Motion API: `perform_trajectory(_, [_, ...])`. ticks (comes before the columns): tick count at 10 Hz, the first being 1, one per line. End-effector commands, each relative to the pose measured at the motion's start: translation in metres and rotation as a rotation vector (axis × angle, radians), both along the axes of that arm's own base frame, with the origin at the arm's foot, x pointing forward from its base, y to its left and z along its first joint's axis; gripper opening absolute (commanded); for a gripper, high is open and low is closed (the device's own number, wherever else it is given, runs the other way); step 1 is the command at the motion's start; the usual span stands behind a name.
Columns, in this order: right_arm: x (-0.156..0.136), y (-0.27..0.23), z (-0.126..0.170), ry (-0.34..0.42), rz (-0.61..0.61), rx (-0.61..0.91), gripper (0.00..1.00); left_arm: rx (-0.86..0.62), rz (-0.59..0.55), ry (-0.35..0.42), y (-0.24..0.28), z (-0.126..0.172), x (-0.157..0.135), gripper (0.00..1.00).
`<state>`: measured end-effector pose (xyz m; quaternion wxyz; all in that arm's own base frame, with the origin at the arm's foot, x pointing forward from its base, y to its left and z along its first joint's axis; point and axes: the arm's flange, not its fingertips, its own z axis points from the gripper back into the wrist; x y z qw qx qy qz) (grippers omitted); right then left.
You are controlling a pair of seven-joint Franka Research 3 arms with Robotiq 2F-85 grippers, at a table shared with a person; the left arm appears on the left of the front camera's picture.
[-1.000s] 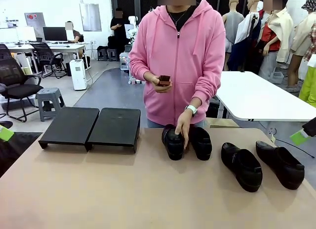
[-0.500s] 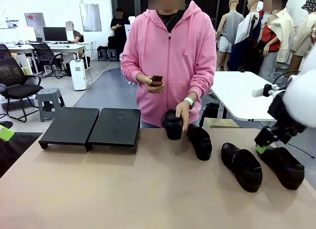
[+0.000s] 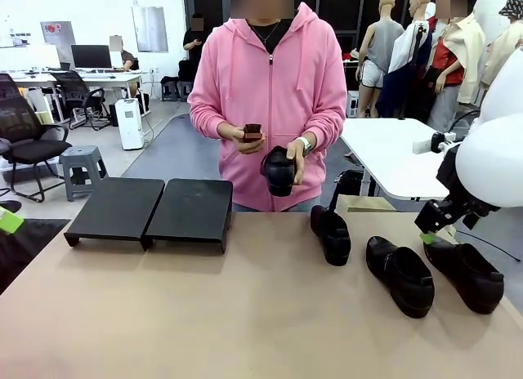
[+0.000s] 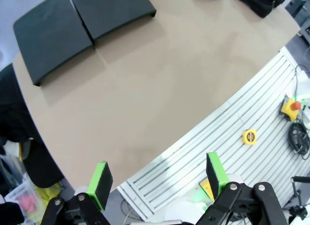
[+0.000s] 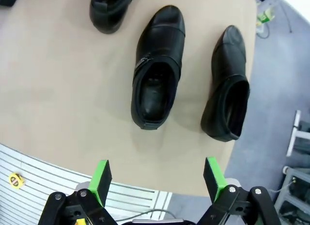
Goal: Organize the shoes by placing them on the stand.
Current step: Pick up one Shoe and place it in the middle of the table.
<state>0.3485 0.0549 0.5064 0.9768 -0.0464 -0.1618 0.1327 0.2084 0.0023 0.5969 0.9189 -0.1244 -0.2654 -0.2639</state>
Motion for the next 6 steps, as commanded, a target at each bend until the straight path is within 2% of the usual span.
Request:
perform_trajectory(1, [0.054, -0.021, -0.011, 0.090, -0.123, 0.074, 1.00, -0.010, -0.010, -0.001, 0.002, 0.000, 0.001, 1.00])
perform_trajectory(3, [0.093, -0.050, -0.049, 0.148, -0.227, 0.136, 1.00, -0.010, -0.010, -0.001, 0.002, 0.000, 0.001, 1.00])
perform_trajectory(5, [0.121, -0.065, -0.100, 0.327, -0.214, 0.206, 1.00, -0.010, -0.010, -0.001, 0.002, 0.000, 0.001, 1.00])
perform_trajectory(6, [0.129, -0.067, -0.116, 0.370, -0.230, 0.214, 1.00, -0.010, -0.010, -0.001, 0.002, 0.000, 0.001, 1.00])
